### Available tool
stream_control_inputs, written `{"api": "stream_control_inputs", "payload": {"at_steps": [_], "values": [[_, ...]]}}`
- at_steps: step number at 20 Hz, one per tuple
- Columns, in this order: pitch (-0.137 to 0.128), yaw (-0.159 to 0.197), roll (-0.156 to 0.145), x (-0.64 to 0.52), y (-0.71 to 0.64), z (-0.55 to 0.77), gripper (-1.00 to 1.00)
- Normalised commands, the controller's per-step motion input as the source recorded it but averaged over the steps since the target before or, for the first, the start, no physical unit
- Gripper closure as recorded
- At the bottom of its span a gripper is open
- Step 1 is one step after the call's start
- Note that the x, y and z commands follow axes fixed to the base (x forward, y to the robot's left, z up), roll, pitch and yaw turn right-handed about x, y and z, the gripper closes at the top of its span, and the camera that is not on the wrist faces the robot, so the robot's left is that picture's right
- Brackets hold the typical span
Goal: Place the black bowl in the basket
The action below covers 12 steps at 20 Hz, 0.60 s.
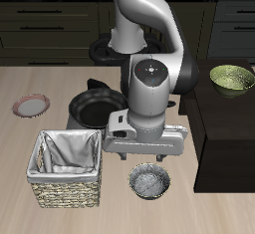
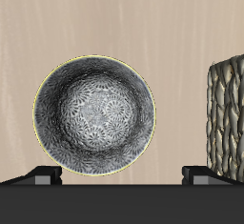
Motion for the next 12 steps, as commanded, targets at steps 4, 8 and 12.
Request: {"api": "stream_control_inputs", "payload": {"at_steps": [4, 8, 12], "values": [[0.036, 0.021, -0.01, 0.05, -0.05, -0.35, -1.0], [0.052, -0.002, -0.014, 0.06, -0.09, -0.38, -1.0], [0.047, -0.006, -0.011, 0.01, -0.08, -0.35, -1.0]]}}
